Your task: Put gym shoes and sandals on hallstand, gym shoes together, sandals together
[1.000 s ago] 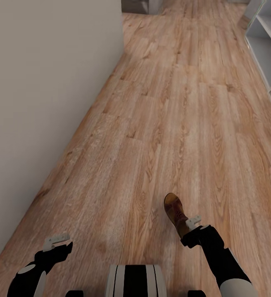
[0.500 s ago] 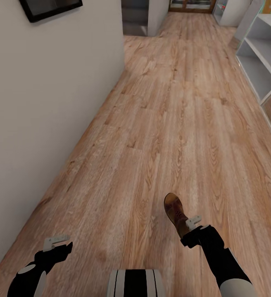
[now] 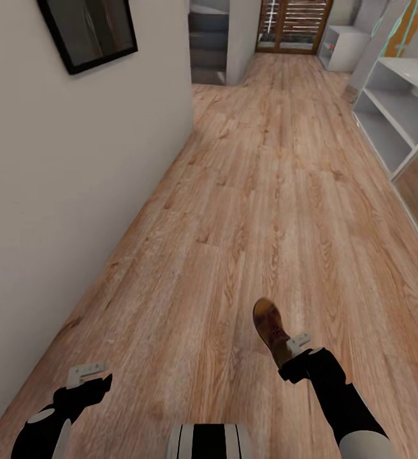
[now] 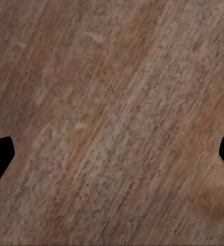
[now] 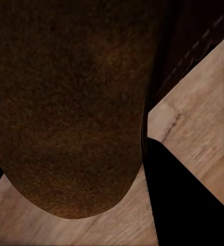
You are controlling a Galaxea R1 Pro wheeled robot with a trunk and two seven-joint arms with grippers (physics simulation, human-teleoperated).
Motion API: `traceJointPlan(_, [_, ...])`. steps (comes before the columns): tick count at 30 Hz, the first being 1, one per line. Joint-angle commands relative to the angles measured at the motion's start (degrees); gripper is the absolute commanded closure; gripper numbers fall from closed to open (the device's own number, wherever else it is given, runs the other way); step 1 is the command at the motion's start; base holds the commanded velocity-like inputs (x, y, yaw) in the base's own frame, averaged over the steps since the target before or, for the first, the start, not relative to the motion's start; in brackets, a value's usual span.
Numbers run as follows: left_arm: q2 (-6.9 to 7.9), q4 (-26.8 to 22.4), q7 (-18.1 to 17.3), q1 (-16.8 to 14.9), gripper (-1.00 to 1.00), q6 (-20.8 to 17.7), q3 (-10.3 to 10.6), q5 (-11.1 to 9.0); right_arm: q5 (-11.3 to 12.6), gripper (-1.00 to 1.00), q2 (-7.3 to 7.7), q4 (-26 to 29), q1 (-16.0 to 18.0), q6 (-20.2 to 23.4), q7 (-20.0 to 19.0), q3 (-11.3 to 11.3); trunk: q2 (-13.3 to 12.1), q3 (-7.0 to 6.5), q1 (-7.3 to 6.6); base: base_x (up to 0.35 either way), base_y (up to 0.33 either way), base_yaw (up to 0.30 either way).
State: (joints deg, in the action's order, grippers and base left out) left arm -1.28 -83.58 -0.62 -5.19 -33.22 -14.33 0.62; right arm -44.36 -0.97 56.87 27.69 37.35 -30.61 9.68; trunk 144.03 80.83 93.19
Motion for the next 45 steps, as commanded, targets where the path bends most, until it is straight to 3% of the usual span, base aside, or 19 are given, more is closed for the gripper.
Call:
traceJointPlan(1, [-0.01,0.0,0.0,0.0,-1.0,0.0,0.0,0.0,0.1,1.0,0.0,0.0,0.0,0.1,0.1,0.0,0.0,-0.32,-0.02,0.0,0.0,0.0])
traceJointPlan(22, [-0.02,0.0,0.0,0.0,-1.0,0.0,0.0,0.0,0.1,1.0,0.0,0.0,0.0,0.1,0.1,0.0,-0.3,-5.39,-0.57,0.0,0.0,0.0])
traceJointPlan(45, [-0.03,0.0,0.0,0.0,-1.0,0.0,0.1,0.0,0.1,1.0,0.0,0.0,0.0,0.1,0.1,0.0,-0.6,-12.41,-1.16,0.0,0.0,0.0])
